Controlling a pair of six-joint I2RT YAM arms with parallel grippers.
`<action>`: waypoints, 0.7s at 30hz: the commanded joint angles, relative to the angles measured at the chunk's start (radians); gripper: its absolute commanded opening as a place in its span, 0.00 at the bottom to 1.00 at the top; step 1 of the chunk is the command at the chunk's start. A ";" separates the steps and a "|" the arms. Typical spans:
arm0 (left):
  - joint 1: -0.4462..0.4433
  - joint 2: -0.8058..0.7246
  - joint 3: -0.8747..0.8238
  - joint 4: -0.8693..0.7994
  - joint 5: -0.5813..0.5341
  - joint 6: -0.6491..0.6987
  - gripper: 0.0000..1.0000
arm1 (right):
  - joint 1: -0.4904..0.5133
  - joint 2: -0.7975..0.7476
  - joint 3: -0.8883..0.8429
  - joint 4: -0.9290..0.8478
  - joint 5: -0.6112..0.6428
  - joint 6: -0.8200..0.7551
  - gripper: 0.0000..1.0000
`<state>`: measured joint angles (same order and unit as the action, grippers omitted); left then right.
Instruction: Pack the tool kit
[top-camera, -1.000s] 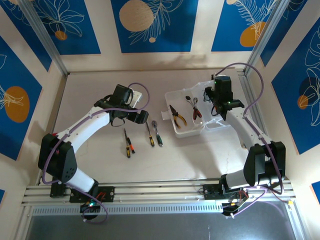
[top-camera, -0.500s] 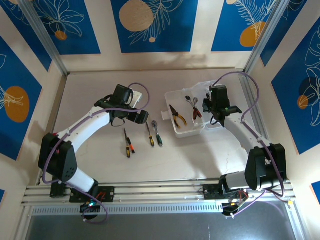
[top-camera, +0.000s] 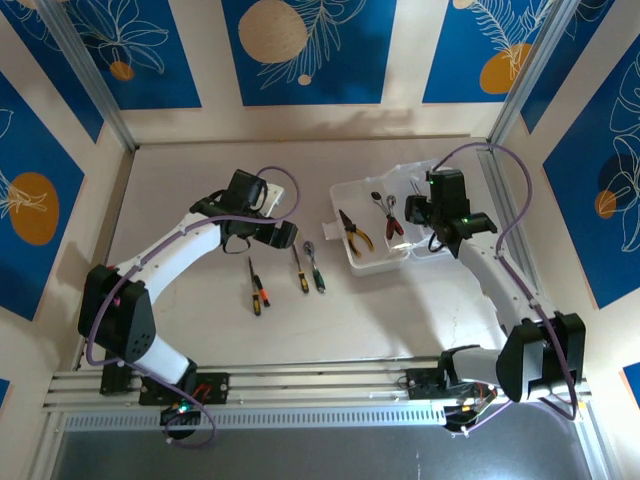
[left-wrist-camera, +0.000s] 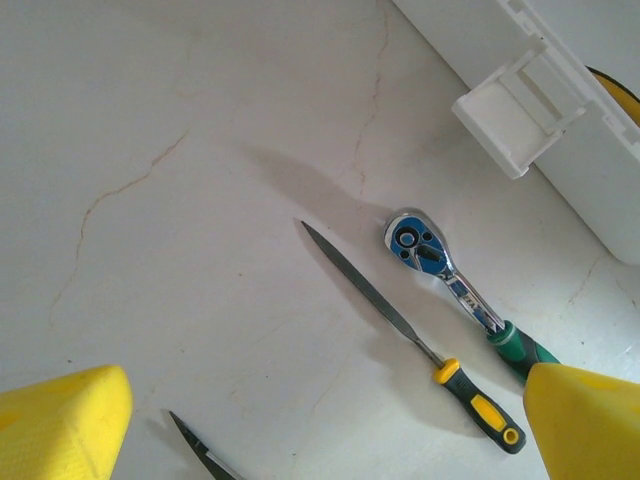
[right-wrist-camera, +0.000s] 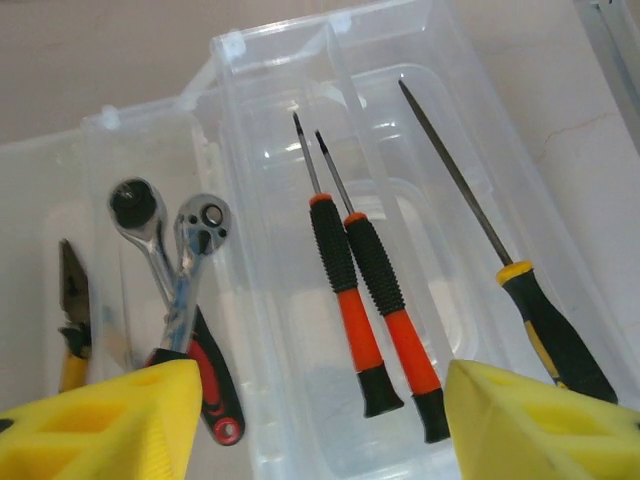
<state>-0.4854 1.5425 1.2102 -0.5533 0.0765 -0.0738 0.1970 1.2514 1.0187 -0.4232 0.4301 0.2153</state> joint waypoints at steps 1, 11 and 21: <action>0.001 0.021 -0.008 -0.060 -0.019 -0.042 1.00 | 0.027 -0.045 0.072 -0.062 -0.091 -0.013 0.85; -0.008 0.121 -0.146 -0.034 0.015 -0.241 1.00 | 0.188 0.046 0.130 -0.126 -0.253 -0.026 0.99; -0.015 -0.018 -0.329 -0.061 -0.163 -0.367 0.92 | 0.219 0.104 0.124 -0.111 -0.283 -0.012 0.99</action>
<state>-0.4957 1.5909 0.9112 -0.5896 -0.0322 -0.3851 0.4118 1.3407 1.1290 -0.5289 0.1806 0.2039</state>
